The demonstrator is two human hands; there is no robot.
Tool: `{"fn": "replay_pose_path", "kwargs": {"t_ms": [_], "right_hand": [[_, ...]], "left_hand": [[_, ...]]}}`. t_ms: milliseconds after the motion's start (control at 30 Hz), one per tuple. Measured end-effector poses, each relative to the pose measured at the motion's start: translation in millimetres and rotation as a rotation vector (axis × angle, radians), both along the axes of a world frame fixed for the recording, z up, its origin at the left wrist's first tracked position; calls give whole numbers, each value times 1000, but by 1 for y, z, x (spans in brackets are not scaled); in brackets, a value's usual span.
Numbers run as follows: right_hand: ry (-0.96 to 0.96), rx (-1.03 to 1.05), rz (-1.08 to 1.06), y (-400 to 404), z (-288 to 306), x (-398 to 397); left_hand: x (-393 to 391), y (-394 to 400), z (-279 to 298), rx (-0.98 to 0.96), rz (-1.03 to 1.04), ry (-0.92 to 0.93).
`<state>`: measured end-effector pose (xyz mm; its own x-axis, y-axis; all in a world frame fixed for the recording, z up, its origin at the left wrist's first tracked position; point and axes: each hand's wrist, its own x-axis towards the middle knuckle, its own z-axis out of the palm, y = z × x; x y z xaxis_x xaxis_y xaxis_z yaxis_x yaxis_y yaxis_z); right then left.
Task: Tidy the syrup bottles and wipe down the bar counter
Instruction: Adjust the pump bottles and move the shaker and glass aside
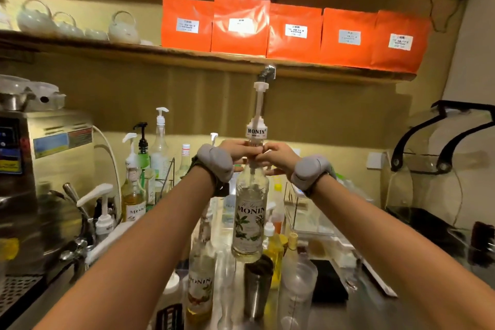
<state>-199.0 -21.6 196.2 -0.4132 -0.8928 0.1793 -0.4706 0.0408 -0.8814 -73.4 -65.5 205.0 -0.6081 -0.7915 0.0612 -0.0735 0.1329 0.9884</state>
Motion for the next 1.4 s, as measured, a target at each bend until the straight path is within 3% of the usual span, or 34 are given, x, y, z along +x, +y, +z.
{"fn": "replay_pose_path", "kwargs": {"t_ms": [600,933,1400], "right_hand": [[0,-60,26,-119,-12,-48],[-50,-65,35,-178,-29,-59],[-61,43,6,-232,-87,-80]], "left_hand": [[-50,-99,-2,-7,131,20],[-57,-159,-4,63,45,-132],[-74,-226,-51,135,-13,-361]]}}
